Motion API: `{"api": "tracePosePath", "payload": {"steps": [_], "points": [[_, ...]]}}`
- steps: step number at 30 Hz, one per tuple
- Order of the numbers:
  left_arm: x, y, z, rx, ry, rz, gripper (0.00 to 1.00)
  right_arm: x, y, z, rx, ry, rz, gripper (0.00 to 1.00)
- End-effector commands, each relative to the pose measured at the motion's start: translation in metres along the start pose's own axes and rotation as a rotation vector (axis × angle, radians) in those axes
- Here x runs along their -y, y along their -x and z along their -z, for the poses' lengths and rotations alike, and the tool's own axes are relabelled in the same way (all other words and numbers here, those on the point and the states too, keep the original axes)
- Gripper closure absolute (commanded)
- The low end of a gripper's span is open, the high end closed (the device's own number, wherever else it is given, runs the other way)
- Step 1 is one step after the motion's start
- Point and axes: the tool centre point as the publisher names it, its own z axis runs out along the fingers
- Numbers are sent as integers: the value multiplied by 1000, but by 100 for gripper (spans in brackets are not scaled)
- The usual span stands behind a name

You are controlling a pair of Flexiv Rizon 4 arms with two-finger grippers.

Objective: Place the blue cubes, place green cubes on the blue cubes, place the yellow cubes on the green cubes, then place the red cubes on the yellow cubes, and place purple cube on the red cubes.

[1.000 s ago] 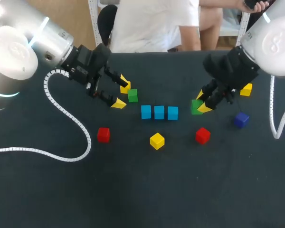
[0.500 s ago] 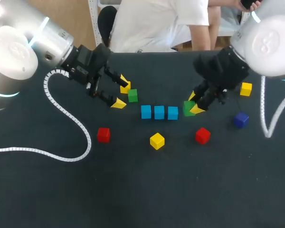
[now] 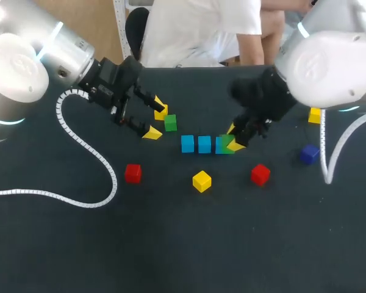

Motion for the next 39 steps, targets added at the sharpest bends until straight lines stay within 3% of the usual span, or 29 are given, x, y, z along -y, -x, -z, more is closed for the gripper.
{"api": "tracePosePath", "payload": {"steps": [1, 6, 14, 39], "points": [[-2, 0, 0, -3, -5, 1, 0, 9, 13, -8, -28, -8, 13, 100], [-2, 0, 0, -3, -5, 1, 0, 14, 19, -10, -50, -45, 24, 100], [-2, 0, 0, -3, -5, 1, 0, 28, 10, -15, -28, -76, 27, 100], [-2, 0, 0, -3, -5, 1, 0, 49, 3, -34, -38, -34, -6, 100]]}}
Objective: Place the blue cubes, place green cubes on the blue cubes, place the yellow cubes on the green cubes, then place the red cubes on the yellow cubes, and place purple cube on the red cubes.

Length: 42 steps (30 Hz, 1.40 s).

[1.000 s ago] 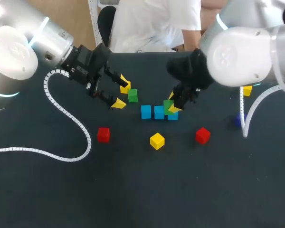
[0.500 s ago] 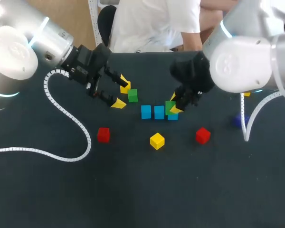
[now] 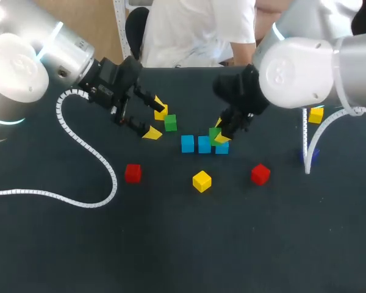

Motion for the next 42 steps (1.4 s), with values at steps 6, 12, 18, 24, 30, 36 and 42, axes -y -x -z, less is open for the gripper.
{"api": "tracePosePath", "payload": {"steps": [6, 12, 18, 24, 30, 36, 42], "points": [[-2, 0, 0, -3, -5, 1, 0, 5, -6, -12, 11, -13, -7, 100], [-2, 0, 0, -3, -5, 1, 0, 6, -3, -13, 10, -17, -2, 100], [-2, 0, 0, -3, -5, 1, 0, 9, -3, -11, 15, -25, 1, 100], [-2, 0, 0, -3, -5, 1, 0, 14, -2, -11, 16, -30, 2, 100], [-2, 0, 0, -3, -5, 1, 0, 17, 0, -12, 16, -28, 5, 100], [-2, 0, 0, -3, -5, 1, 0, 18, 0, -13, 12, -26, 4, 100], [-2, 0, 0, -3, -5, 1, 0, 21, -1, -14, 8, -27, -1, 100]]}}
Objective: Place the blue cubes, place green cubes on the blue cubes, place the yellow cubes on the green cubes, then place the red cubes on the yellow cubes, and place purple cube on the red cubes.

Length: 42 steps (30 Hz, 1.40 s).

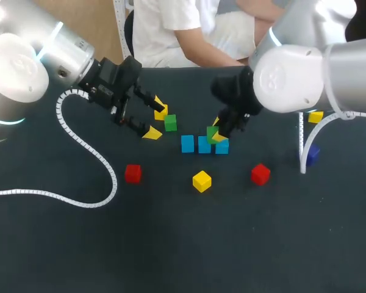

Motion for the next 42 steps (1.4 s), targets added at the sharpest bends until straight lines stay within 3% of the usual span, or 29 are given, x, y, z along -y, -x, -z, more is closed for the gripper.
{"api": "tracePosePath", "payload": {"steps": [1, 25, 27, 30, 32, 42], "points": [[-2, 0, 0, -3, -5, 1, 0, 3, 0, -1, -2, 3, -3, 100], [-2, 0, 0, -3, -5, 1, 0, 3, -4, -5, -10, 8, -22, 100], [-2, 0, 0, -3, -5, 1, 0, 2, -4, -5, -12, 12, -20, 88], [-2, 0, 0, -3, -5, 1, 0, 1, -4, -5, -12, 14, -19, 54], [-2, 0, 0, -3, -5, 1, 0, 1, -3, -5, -13, 16, -18, 0], [-2, 0, 0, -3, -5, 1, 0, 1, -2, -1, 0, 14, -21, 0]]}}
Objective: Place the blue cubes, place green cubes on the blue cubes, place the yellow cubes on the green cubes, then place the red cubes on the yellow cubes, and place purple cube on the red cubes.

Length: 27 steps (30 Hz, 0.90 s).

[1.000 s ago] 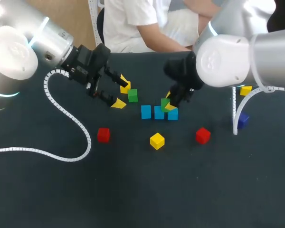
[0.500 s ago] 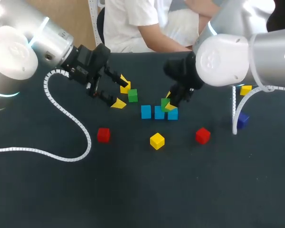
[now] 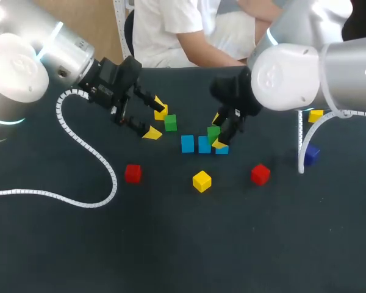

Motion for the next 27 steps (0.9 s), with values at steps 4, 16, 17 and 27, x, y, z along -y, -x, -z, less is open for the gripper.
{"api": "tracePosePath", "payload": {"steps": [4, 16, 17, 27], "points": [[-2, 0, 0, -3, -5, 1, 0, -1, 0, 9, 25, -8, 10, 0], [-2, 0, 0, -3, -5, 1, 0, -8, -6, 41, 180, 6, 57, 0], [-2, 0, 0, -3, -5, 1, 0, -8, -7, 44, 190, 6, 68, 0], [-2, 0, 0, -3, -5, 1, 0, -8, -18, 62, 255, 13, 85, 0]]}}
